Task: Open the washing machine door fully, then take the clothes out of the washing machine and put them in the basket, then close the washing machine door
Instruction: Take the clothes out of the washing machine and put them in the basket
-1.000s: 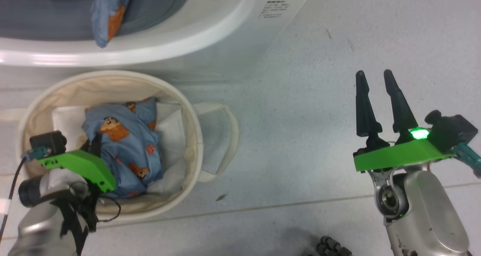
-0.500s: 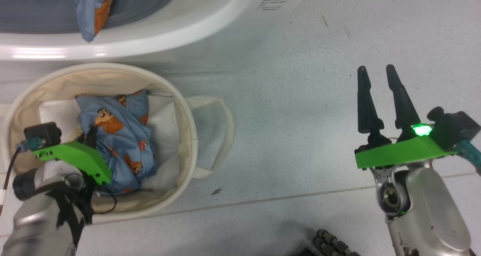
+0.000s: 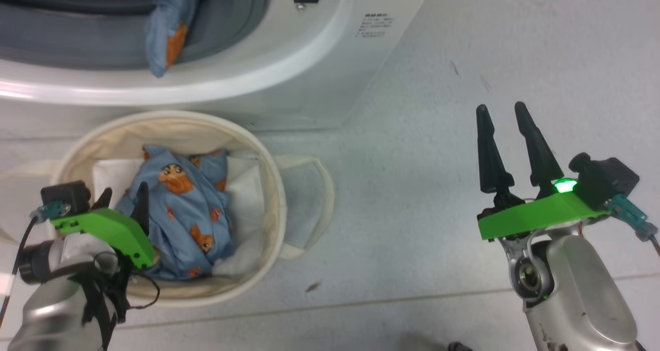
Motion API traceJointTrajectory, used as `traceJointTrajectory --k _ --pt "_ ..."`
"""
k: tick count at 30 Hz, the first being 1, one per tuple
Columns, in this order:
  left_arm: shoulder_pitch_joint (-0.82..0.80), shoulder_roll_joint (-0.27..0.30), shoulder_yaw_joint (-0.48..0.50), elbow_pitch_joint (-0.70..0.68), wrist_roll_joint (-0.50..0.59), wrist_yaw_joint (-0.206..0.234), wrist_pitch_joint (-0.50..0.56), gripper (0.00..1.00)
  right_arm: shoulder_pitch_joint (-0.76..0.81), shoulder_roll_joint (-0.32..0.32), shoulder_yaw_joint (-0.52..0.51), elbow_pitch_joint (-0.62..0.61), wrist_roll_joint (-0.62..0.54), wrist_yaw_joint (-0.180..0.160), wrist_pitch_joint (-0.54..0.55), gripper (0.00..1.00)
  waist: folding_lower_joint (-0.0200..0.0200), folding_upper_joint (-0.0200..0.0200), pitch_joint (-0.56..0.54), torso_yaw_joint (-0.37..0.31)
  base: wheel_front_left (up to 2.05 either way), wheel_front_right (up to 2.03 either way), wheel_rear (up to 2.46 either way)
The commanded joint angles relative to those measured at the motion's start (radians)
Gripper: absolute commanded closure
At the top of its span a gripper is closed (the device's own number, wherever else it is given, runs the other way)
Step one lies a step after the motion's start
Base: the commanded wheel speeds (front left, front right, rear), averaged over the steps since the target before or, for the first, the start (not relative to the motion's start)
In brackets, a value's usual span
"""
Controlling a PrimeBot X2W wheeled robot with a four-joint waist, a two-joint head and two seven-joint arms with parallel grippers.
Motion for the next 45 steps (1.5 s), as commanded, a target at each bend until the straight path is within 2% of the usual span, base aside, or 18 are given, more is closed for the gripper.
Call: traceJointTrajectory --k 1,7,13,22,29,45 --pt "0.021 0.036 0.038 -0.012 -0.014 -0.001 -0.015 0.0 0.011 -0.004 0.018 -0.018 0.007 0.0 -0.009 0.0 0.0 0.0 -0.052 0.02 0.0 0.0 0.0" --pt "0.085 0.075 0.124 -0.141 -0.005 -0.006 -0.018 0.0 0.039 0.003 0.034 0.023 0.021 0.0 -0.009 0.0 0.0 0.0 -0.165 0.046 0.0 0.0 0.0" --pt "0.185 0.107 0.249 -0.325 0.081 -0.007 -0.018 0.0 0.072 0.007 0.067 0.062 0.025 0.0 -0.009 0.0 0.0 0.0 -0.266 0.068 0.0 0.0 0.0" --pt "0.327 0.089 0.414 -0.592 0.243 0.004 -0.018 0.0 0.123 0.005 0.081 0.098 0.029 0.0 -0.009 0.0 0.0 0.0 -0.381 0.11 0.0 0.0 0.0" --pt "0.453 0.09 0.478 -0.738 0.306 0.041 -0.018 0.0 0.143 0.007 0.088 0.107 0.024 0.0 -0.009 0.0 0.0 0.0 -0.446 0.099 0.0 0.0 0.0" --pt "0.701 0.101 0.53 -0.981 0.295 0.108 -0.012 0.0 0.182 0.011 0.081 0.11 0.027 0.0 -0.009 0.0 0.0 0.0 -0.512 0.077 0.0 0.0 0.0"
